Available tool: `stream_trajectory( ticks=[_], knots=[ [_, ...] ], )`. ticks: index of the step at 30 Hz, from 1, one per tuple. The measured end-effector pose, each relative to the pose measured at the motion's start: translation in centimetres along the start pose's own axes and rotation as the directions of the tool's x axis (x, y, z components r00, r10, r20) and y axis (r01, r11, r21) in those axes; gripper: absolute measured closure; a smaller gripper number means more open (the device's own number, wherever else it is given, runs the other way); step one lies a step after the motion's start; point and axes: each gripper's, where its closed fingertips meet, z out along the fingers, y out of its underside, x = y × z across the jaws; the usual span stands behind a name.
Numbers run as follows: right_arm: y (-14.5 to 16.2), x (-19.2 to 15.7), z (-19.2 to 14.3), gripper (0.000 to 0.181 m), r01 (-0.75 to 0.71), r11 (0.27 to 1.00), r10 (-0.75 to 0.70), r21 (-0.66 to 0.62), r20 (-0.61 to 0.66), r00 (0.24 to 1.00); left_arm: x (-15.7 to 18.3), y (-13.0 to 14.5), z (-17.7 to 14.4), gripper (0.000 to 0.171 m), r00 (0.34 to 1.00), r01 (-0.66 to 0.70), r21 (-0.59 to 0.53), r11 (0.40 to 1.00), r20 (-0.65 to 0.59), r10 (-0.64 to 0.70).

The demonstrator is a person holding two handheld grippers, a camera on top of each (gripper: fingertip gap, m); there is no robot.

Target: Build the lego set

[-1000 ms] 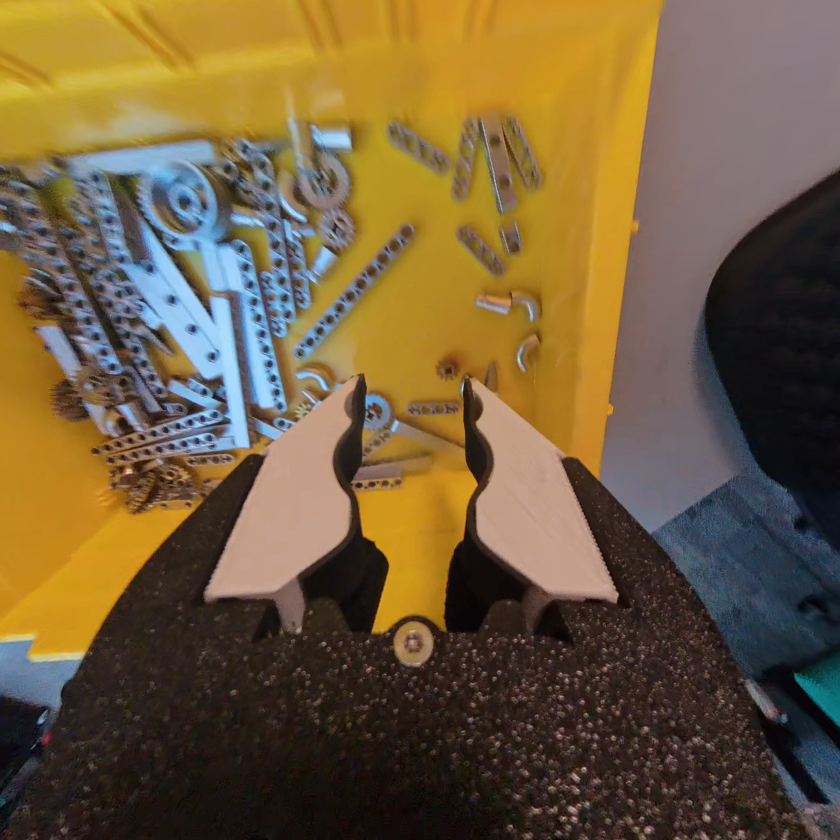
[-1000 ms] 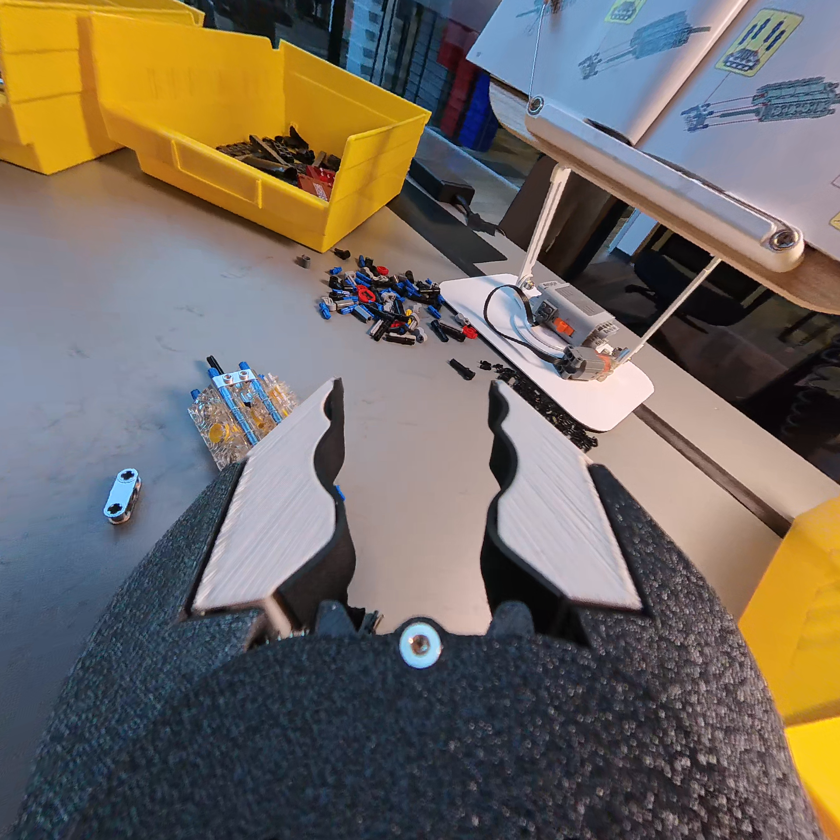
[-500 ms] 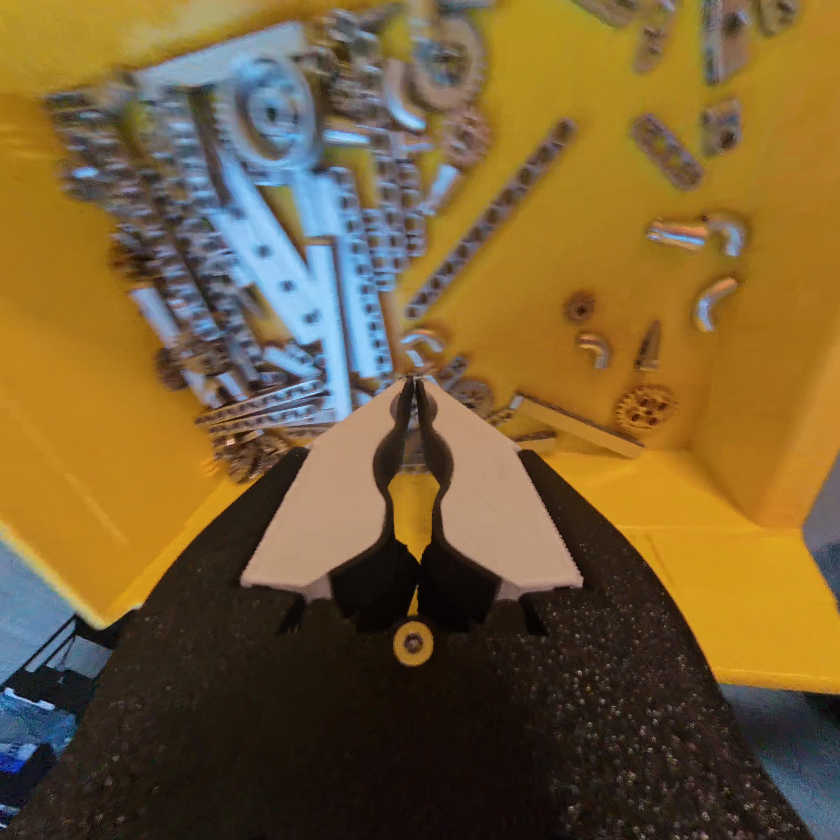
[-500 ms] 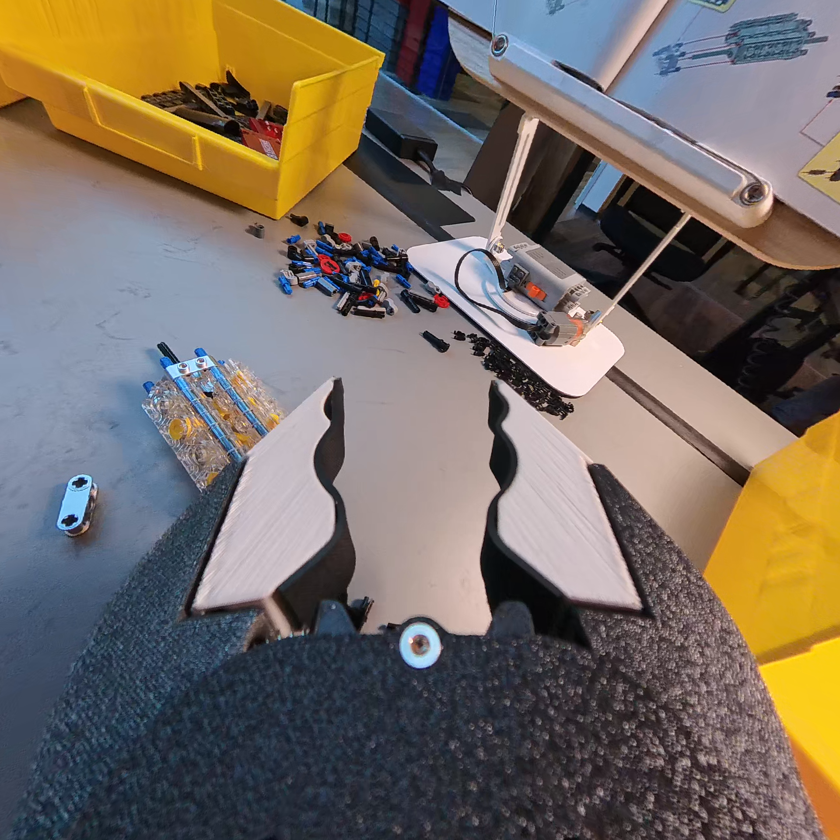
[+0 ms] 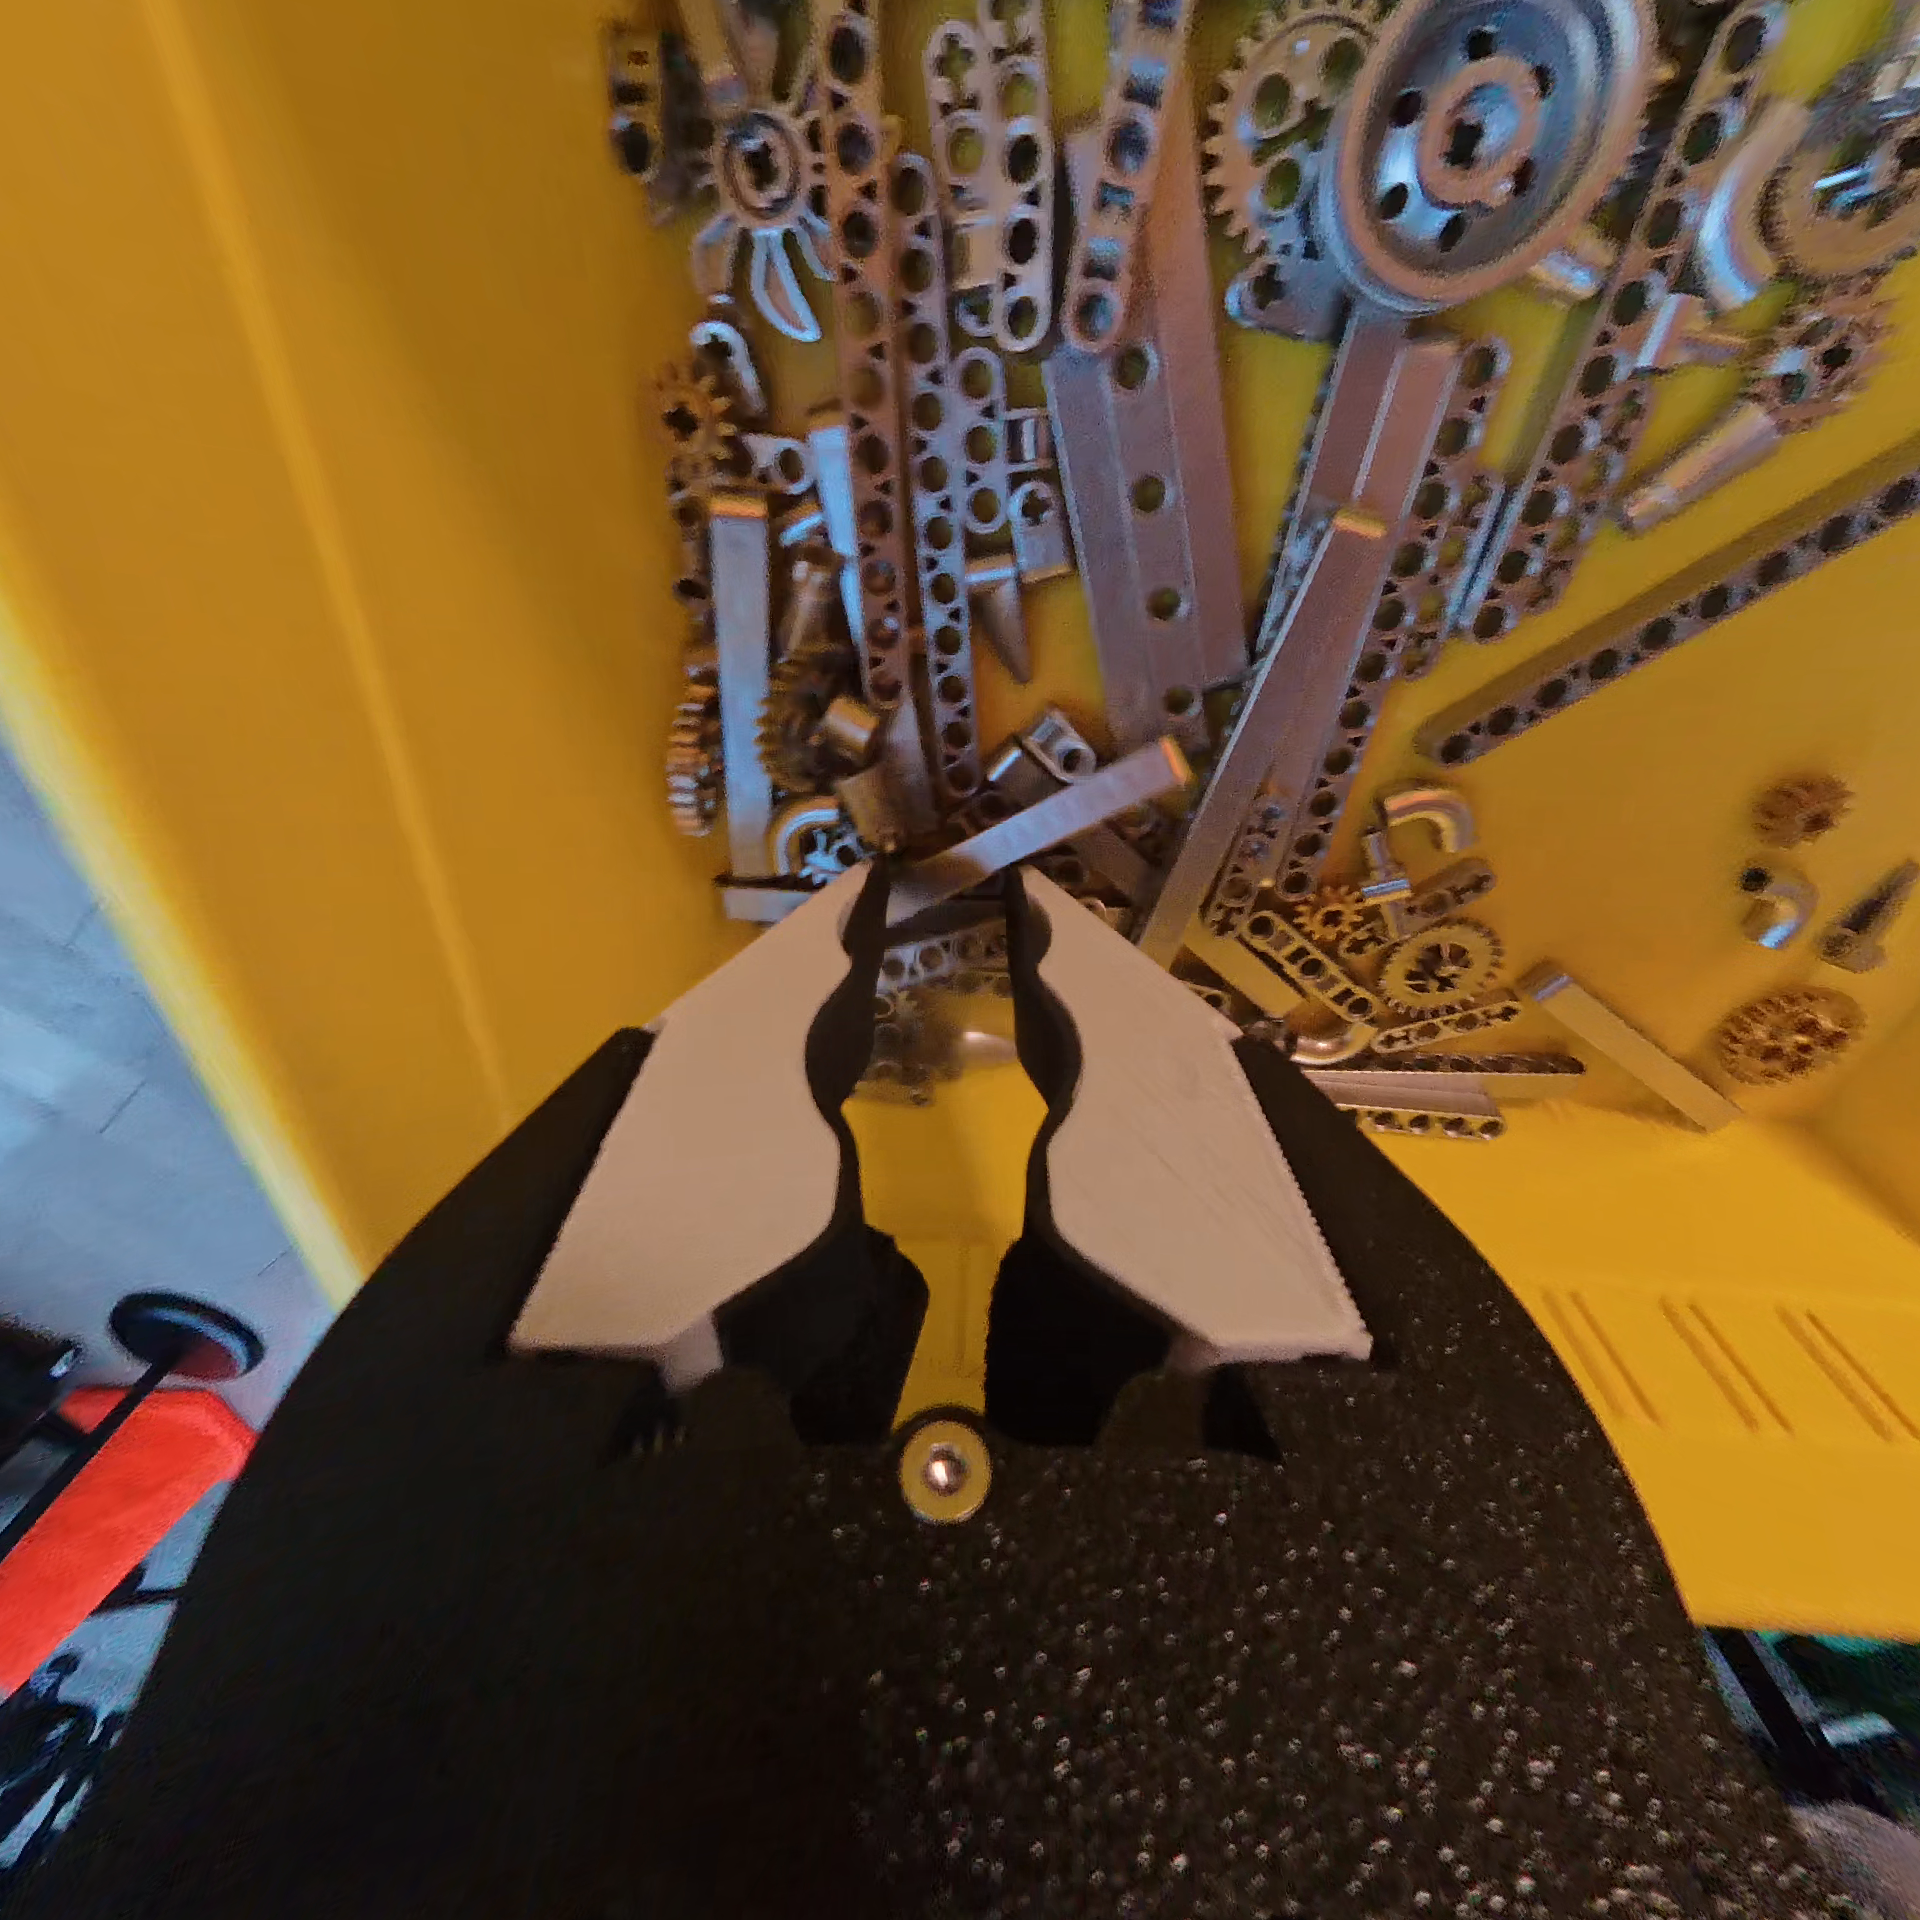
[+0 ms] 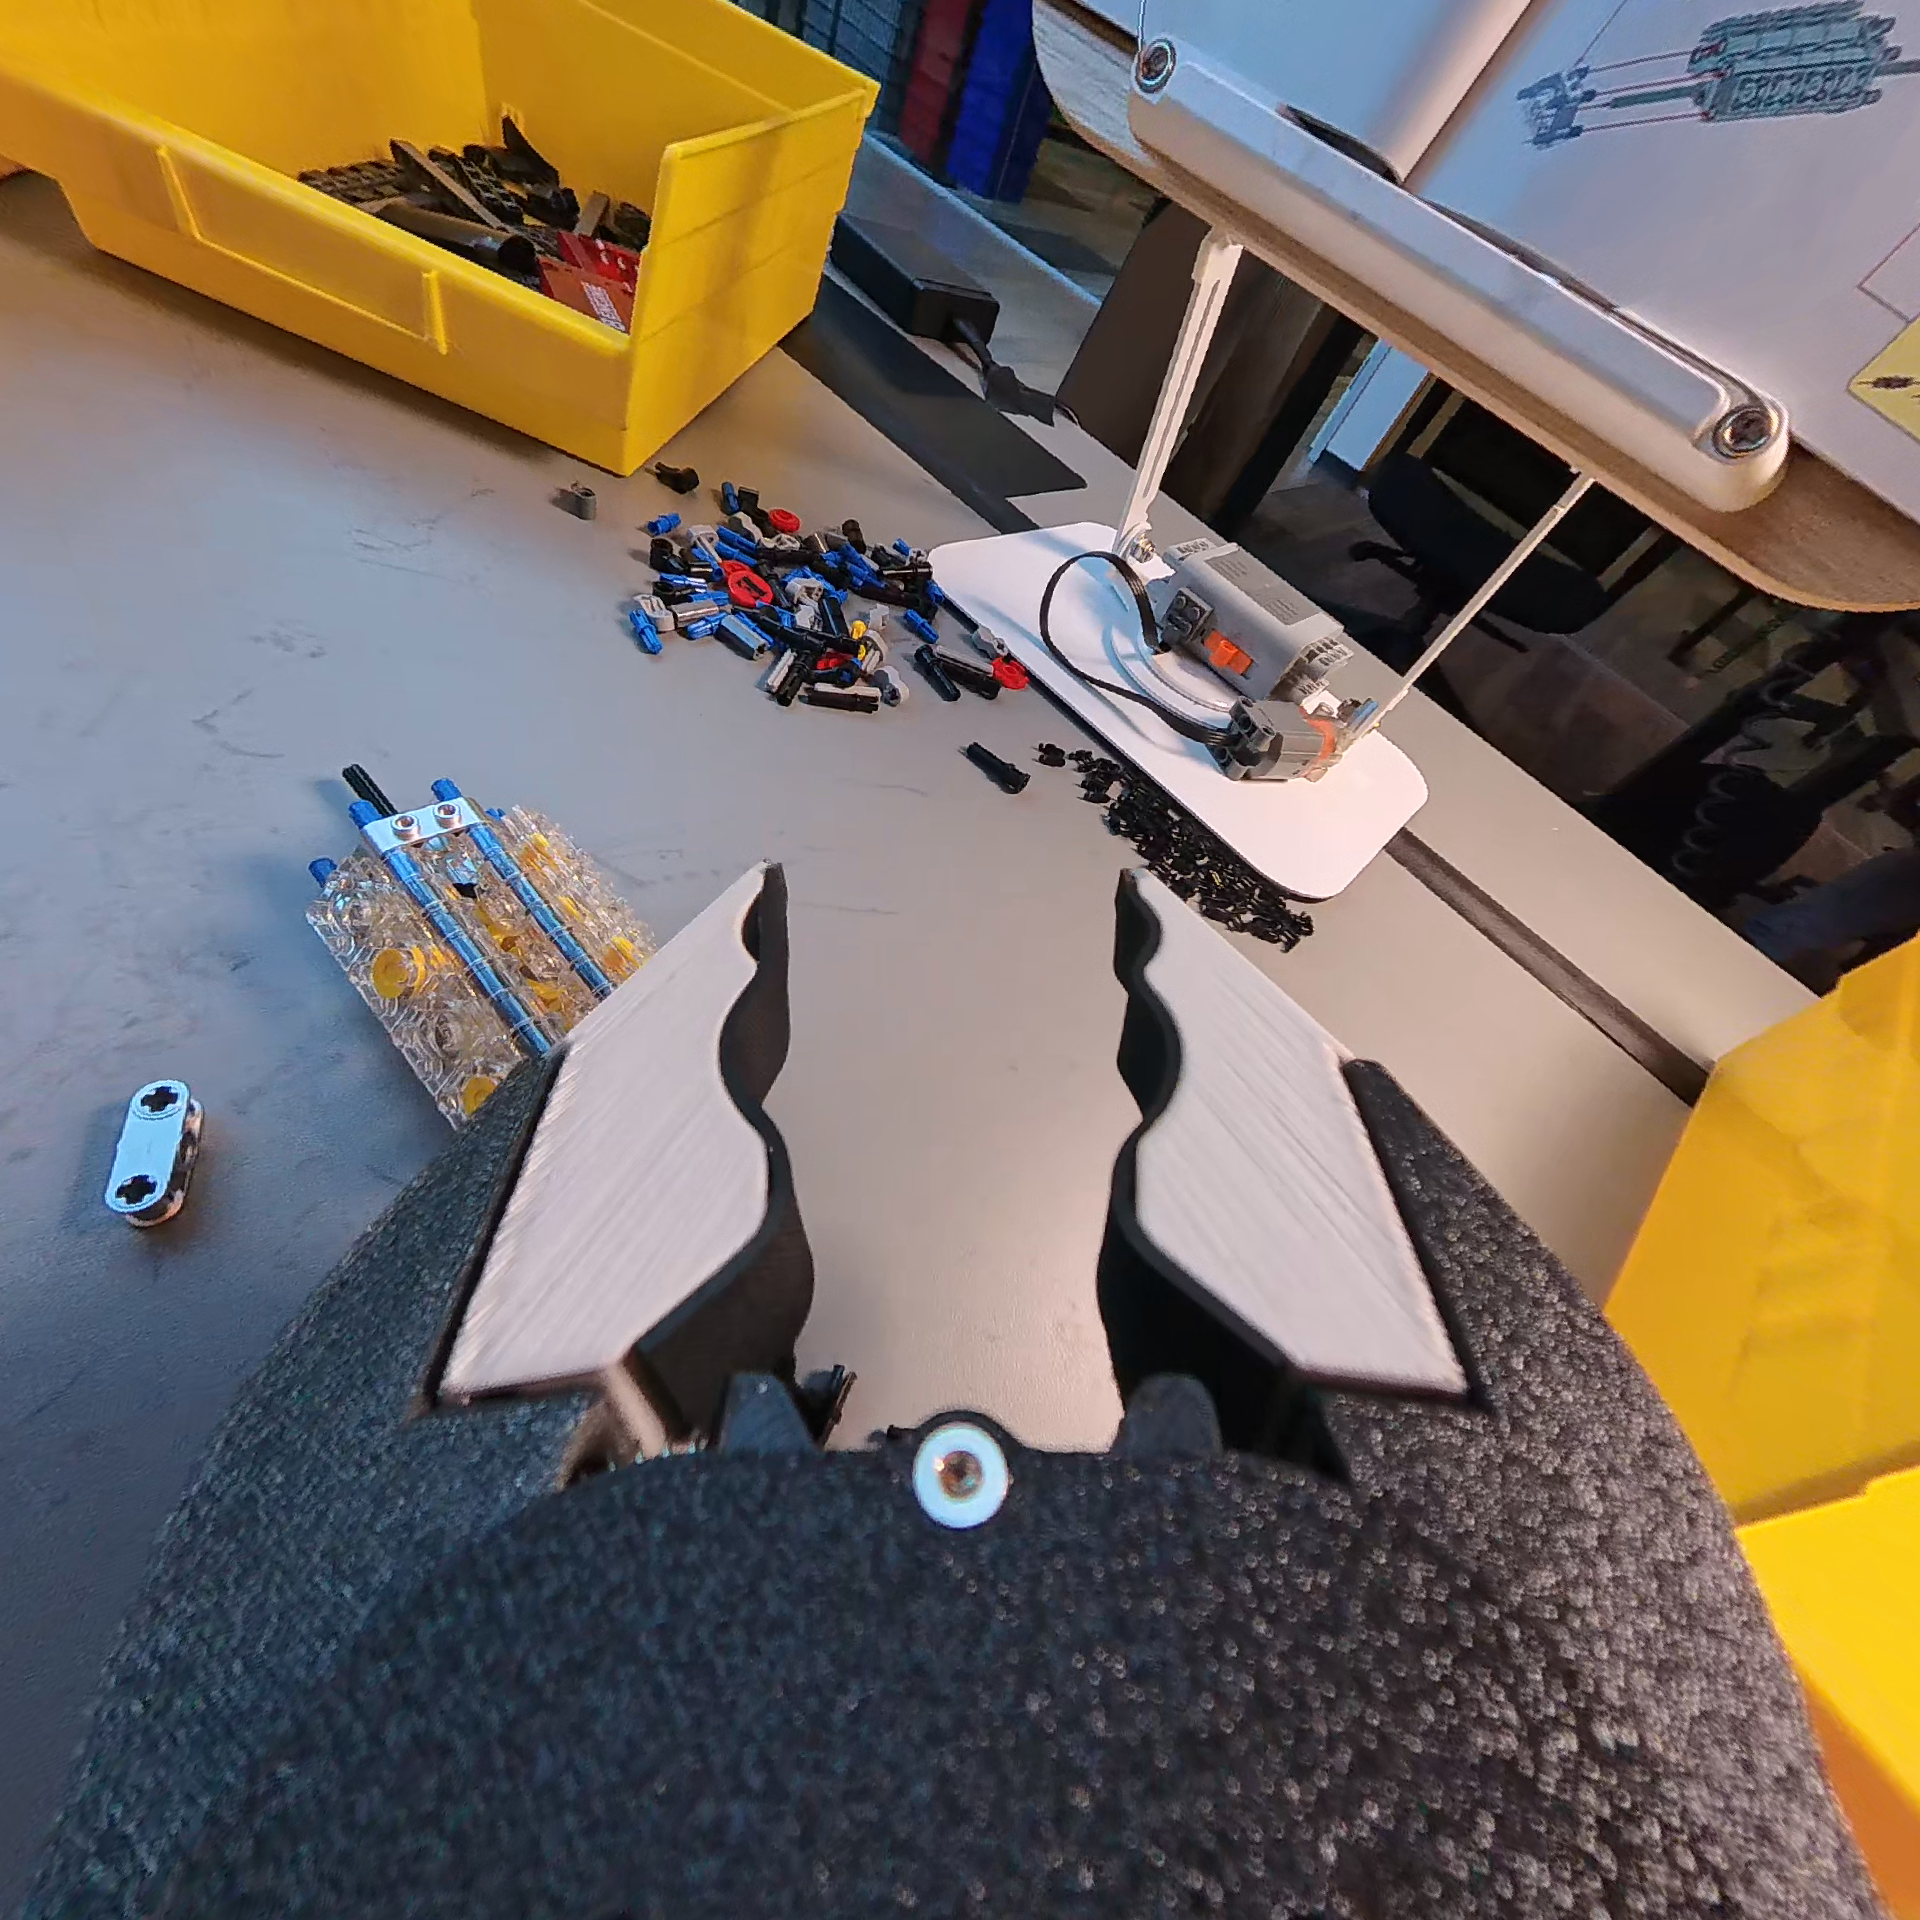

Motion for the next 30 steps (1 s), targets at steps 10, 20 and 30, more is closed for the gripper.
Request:
stream_trajectory(
  ticks=[10, 20, 30],
  knots=[
    [0.3, -0.2, 0.0, 0.120, 0.015, 1.000, -0.015, -0.014, 0.008, 1.000, 7.1, -2.2, -0.7, 0.164, 0.935, -0.131, 0.087, 0.987, -0.321, 0.153],
    [0.3, 0.0, -0.5, 0.120, 0.009, 1.000, -0.009, 0.004, 0.009, 1.000, 1.3, -9.1, -7.8, 0.153, 0.999, -0.035, 0.434, 0.900, 0.033, 0.023],
    [-0.2, 0.5, -1.6, 0.120, -0.024, 0.998, 0.023, 0.063, 0.015, 1.000, 4.6, -18.7, -9.5, 0.150, 0.974, -0.218, 0.485, 0.847, 0.166, 0.156]
  ],
)
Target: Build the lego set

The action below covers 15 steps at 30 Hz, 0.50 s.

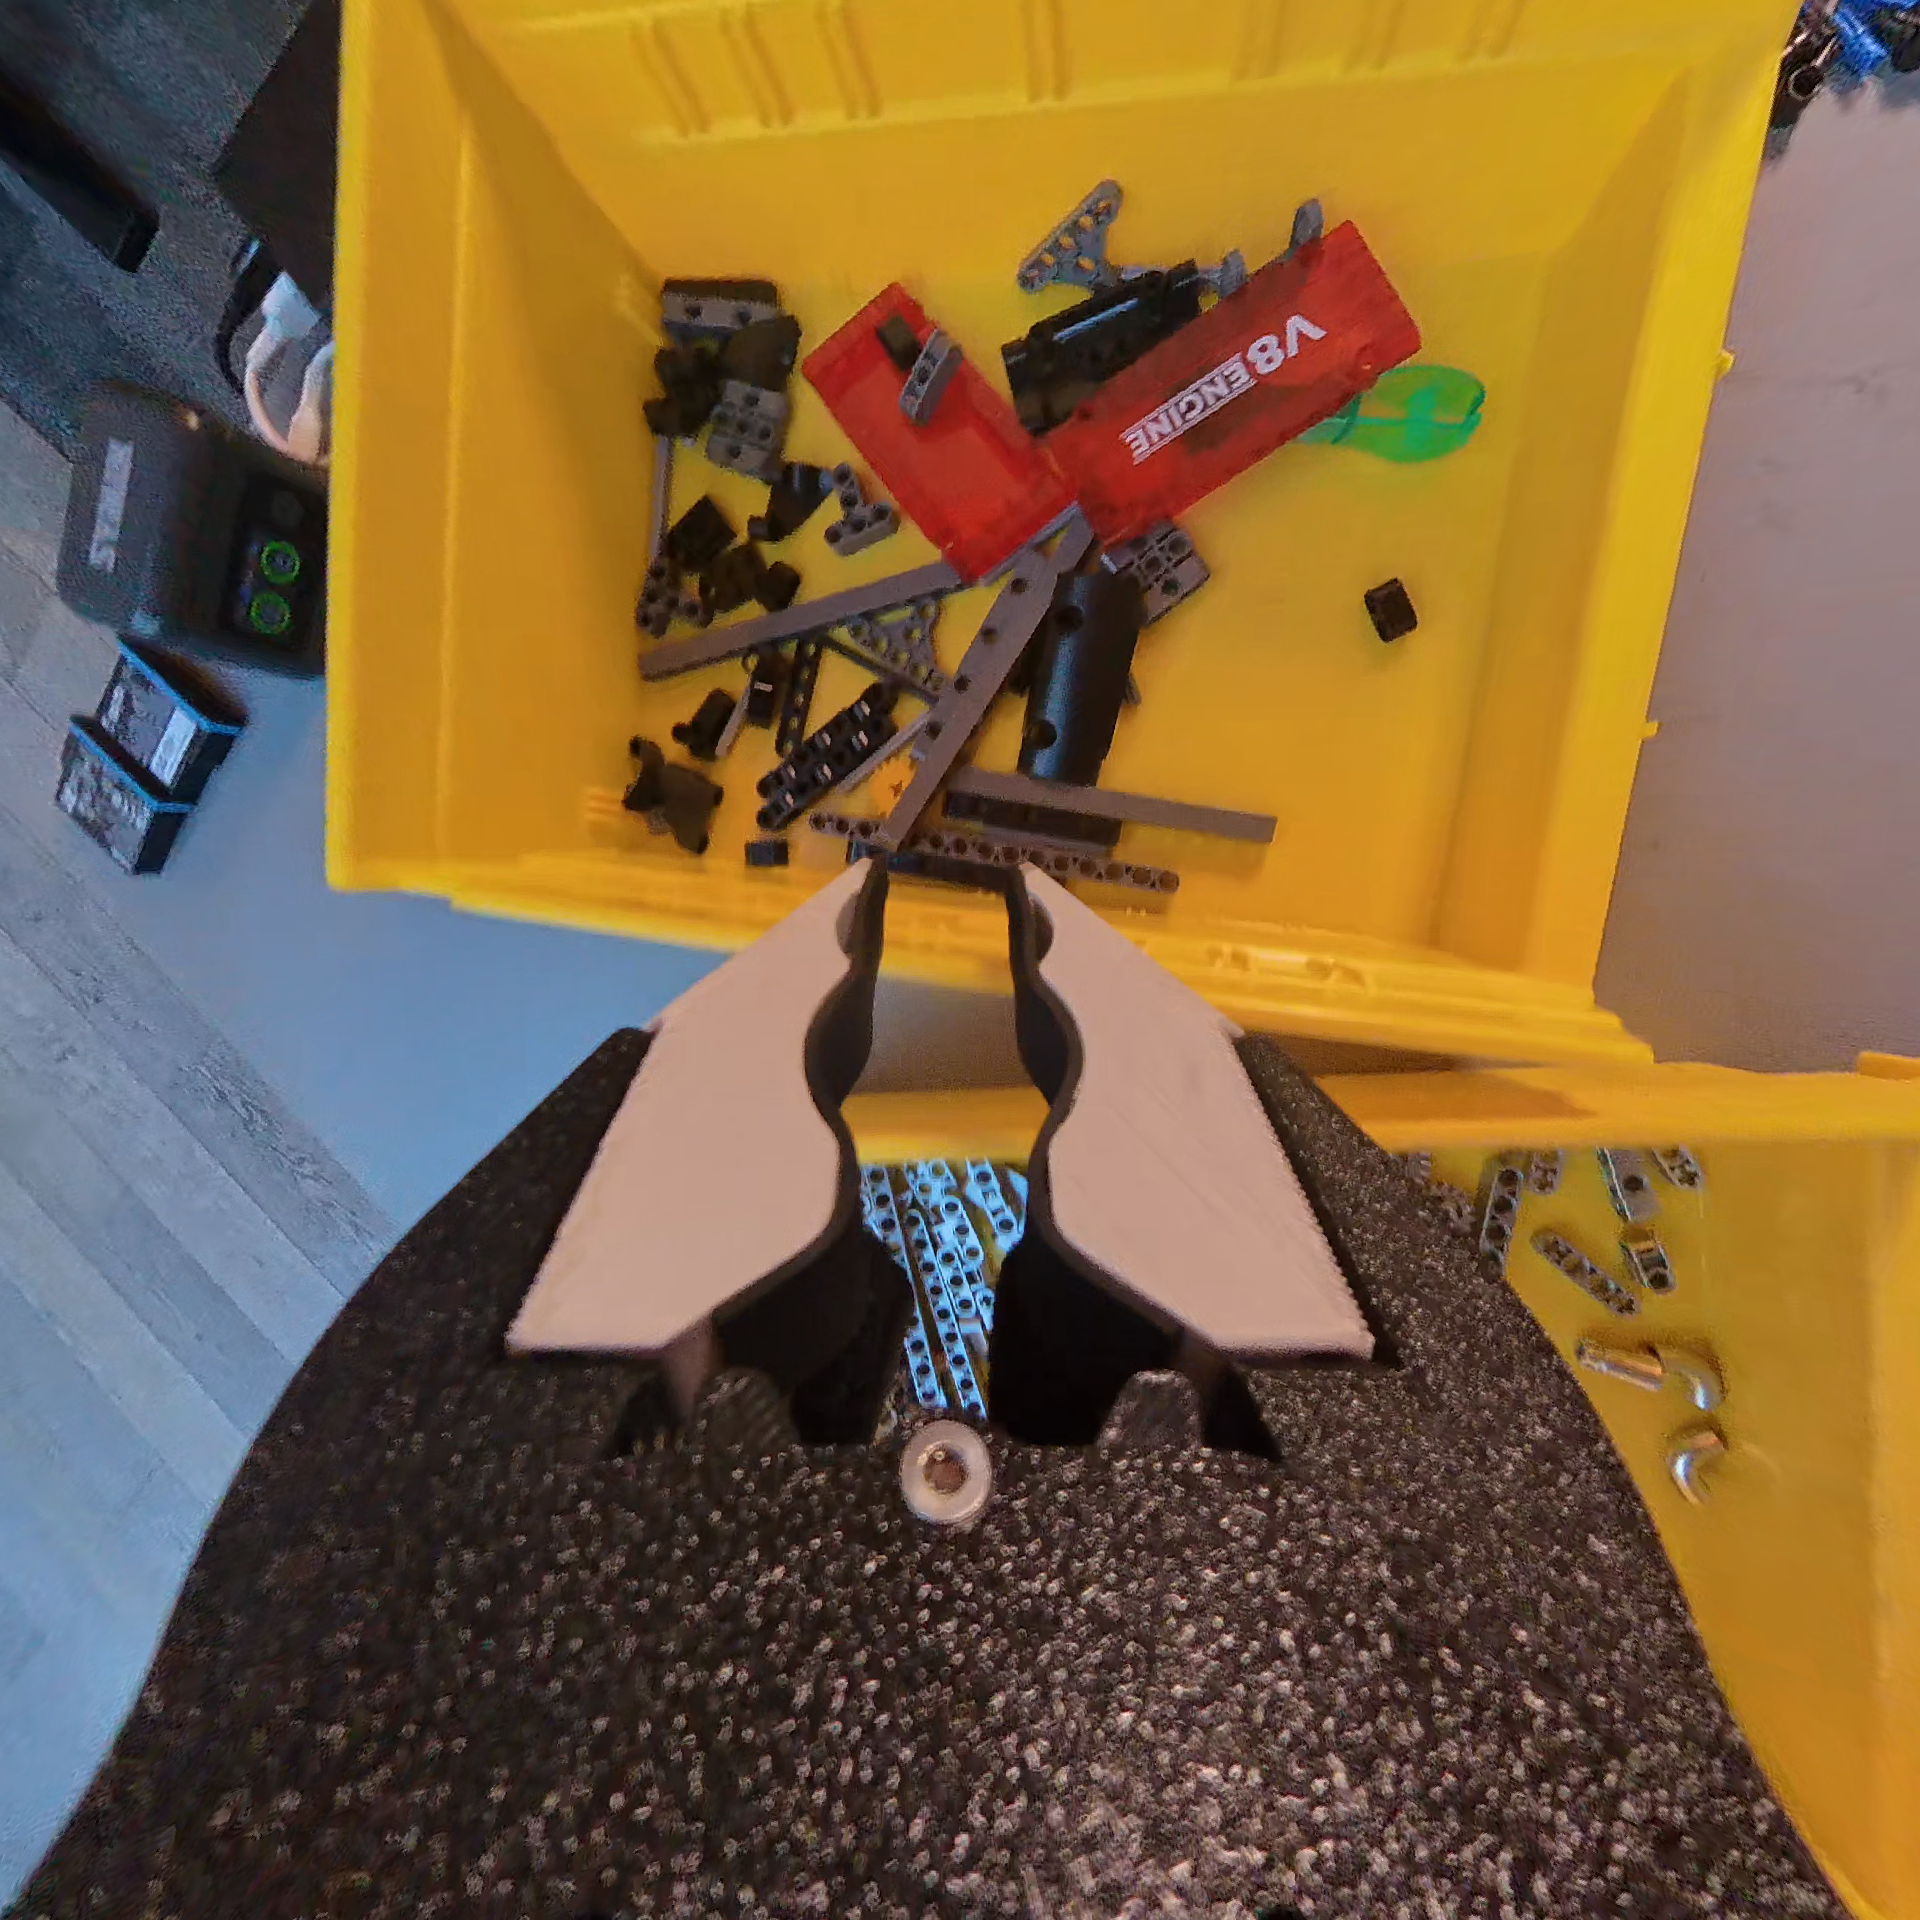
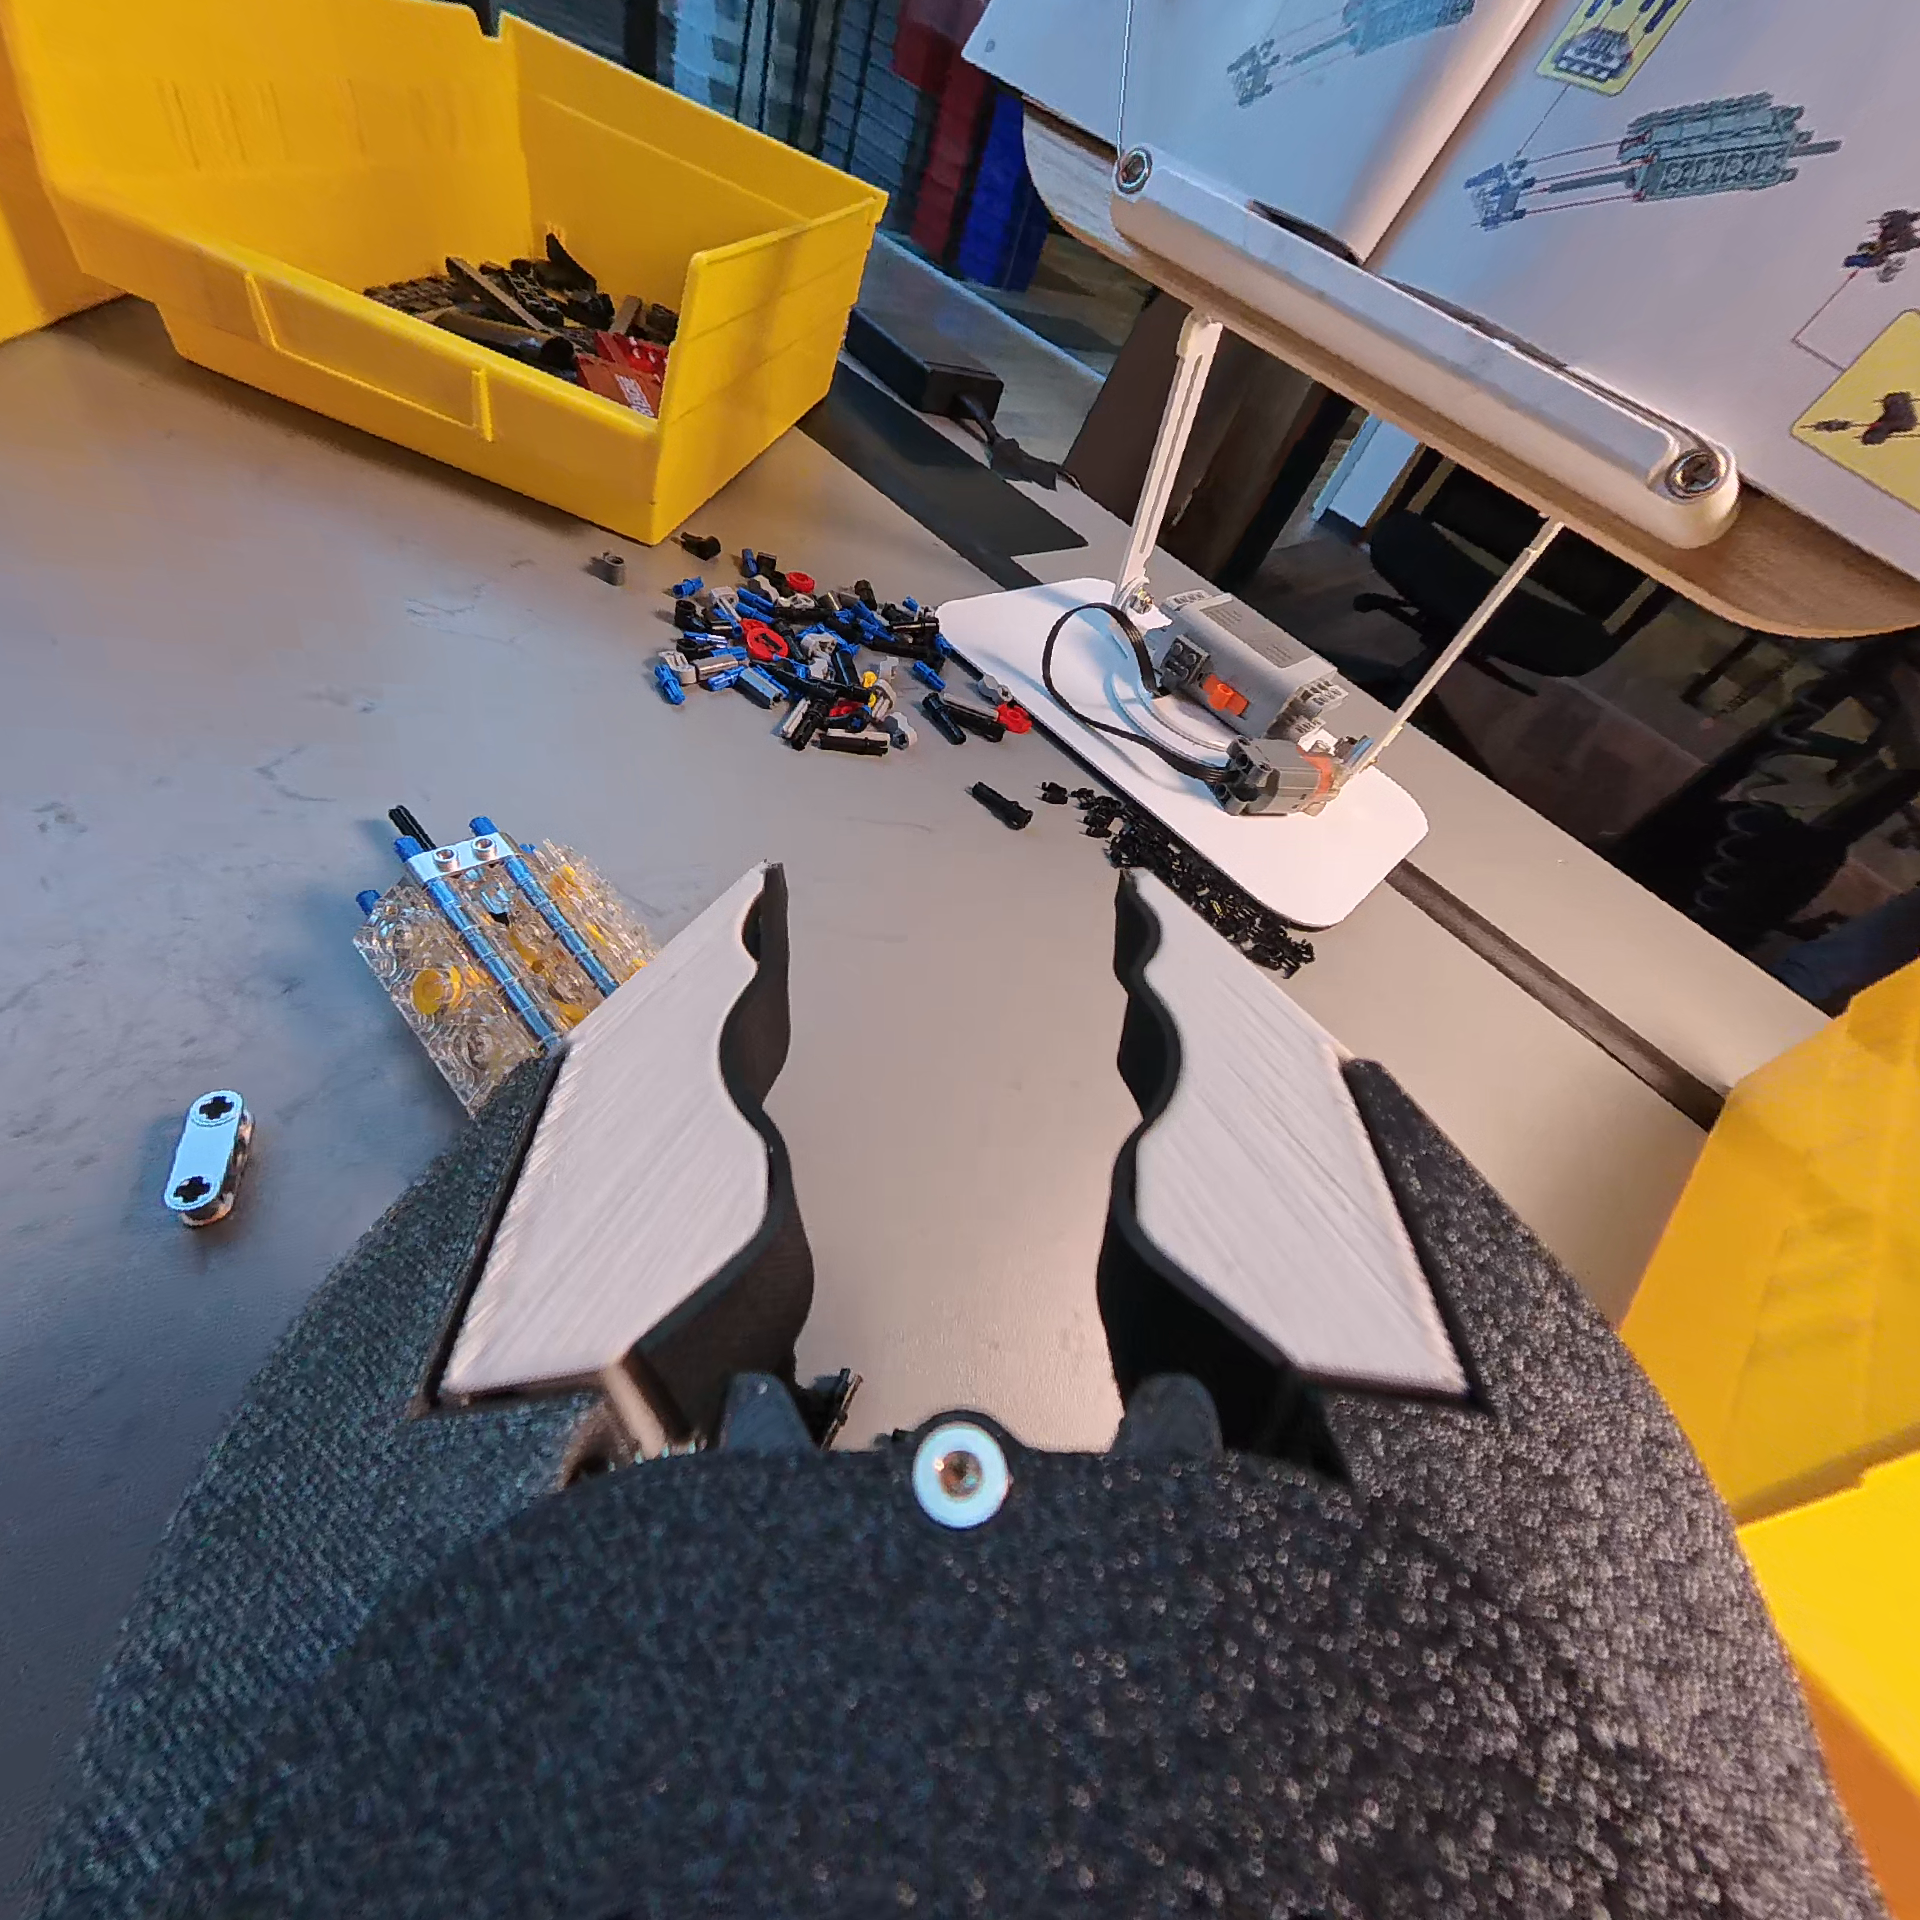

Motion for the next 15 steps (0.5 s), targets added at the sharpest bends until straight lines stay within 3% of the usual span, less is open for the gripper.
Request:
stream_trajectory(
  ticks=[5, 11, 15],
  knots=[
    [-0.2, 0.0, -0.5, 0.120, -0.005, 1.000, 0.005, 0.026, 0.015, 1.000, 0.0, -3.2, 4.4, 0.150, 0.994, -0.107, -0.114, 0.988, -0.009, 0.106],
    [-0.5, 0.0, -1.0, 0.121, -0.022, 0.998, 0.020, 0.051, 0.037, 0.999, -4.2, -2.5, 9.8, 0.149, 0.989, -0.124, -0.353, 0.927, 0.028, 0.143],
    [-0.6, 0.2, -1.2, 0.121, -0.040, 0.997, 0.038, 0.063, 0.045, 0.998, -6.2, -3.4, 12.1, 0.149, 0.996, -0.065, -0.348, 0.935, 0.033, 0.081]
  ],
)
